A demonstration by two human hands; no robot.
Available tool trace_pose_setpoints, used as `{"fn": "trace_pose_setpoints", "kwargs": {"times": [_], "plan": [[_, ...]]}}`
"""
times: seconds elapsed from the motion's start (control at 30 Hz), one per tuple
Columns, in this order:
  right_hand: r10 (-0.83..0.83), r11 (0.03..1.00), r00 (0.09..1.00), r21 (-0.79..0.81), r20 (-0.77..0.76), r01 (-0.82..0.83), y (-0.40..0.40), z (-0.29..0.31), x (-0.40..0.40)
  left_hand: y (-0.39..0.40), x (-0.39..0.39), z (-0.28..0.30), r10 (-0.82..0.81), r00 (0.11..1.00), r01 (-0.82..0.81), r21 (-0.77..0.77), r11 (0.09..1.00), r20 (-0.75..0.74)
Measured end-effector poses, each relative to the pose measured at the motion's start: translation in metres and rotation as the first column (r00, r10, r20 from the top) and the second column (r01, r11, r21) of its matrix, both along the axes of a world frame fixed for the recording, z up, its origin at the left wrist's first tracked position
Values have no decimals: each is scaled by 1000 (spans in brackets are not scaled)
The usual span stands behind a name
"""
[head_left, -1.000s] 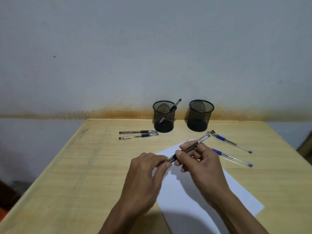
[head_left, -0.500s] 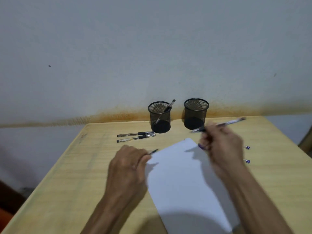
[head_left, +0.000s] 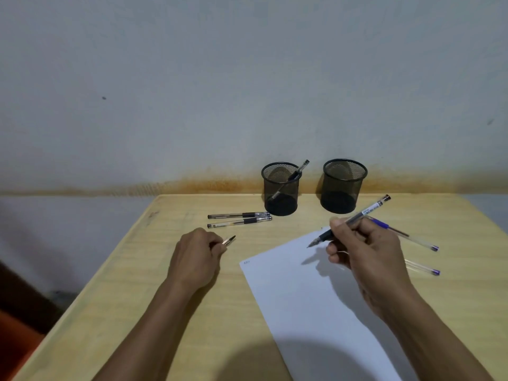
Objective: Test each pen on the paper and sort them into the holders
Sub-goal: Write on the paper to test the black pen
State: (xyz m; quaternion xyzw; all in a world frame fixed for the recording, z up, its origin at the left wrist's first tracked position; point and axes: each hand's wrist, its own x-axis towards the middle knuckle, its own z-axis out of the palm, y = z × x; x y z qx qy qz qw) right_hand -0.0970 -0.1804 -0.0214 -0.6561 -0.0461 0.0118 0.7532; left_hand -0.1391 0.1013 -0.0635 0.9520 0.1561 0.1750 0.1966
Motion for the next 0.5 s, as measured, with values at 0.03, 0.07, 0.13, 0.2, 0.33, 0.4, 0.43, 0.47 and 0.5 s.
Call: {"fn": "trace_pose_setpoints", "kwargs": {"times": [0.03, 0.07, 0.13, 0.2, 0.33, 0.4, 0.43, 0.47, 0.5], "plan": [[3, 1000, 1000, -13, 3, -3, 1, 0, -1, 0, 2, -1, -5, 1000, 5, -15, 1000, 1], [5, 1000, 1000, -28, 5, -4, 1, 0, -2, -1, 4, -2, -8, 1000, 8, -28, 1000, 10], [10, 999, 1000, -52, 5, -10, 0, 2, -3, -2, 6, 0, -7, 999, 9, -52, 999, 31], [10, 997, 1000, -71, 4, -9, 1, 2, -3, -1, 7, 0, -17, 999, 18, -42, 999, 34], [3, 996, 1000, -88, -6, -3, 4, -2, -4, 1, 6, -3, -52, 998, 52, 6, 999, 21], [3, 997, 1000, -79, -20, -5, 6, -3, -5, -3, 0, -3, -59, 991, 62, -24, 998, 116], [7, 998, 999, -63, -33, -9, 8, -3, -6, -8, -5, -3, -60, 983, 68, -39, 997, 173], [13, 999, 999, -40, -48, -15, 9, -3, -6, -13, -10, -5, -88, 971, 101, -49, 994, 224], [22, 1000, 998, -16, -60, -23, 12, -3, -7, -19, -17, -5, -125, 960, 144, -59, 988, 251]]}}
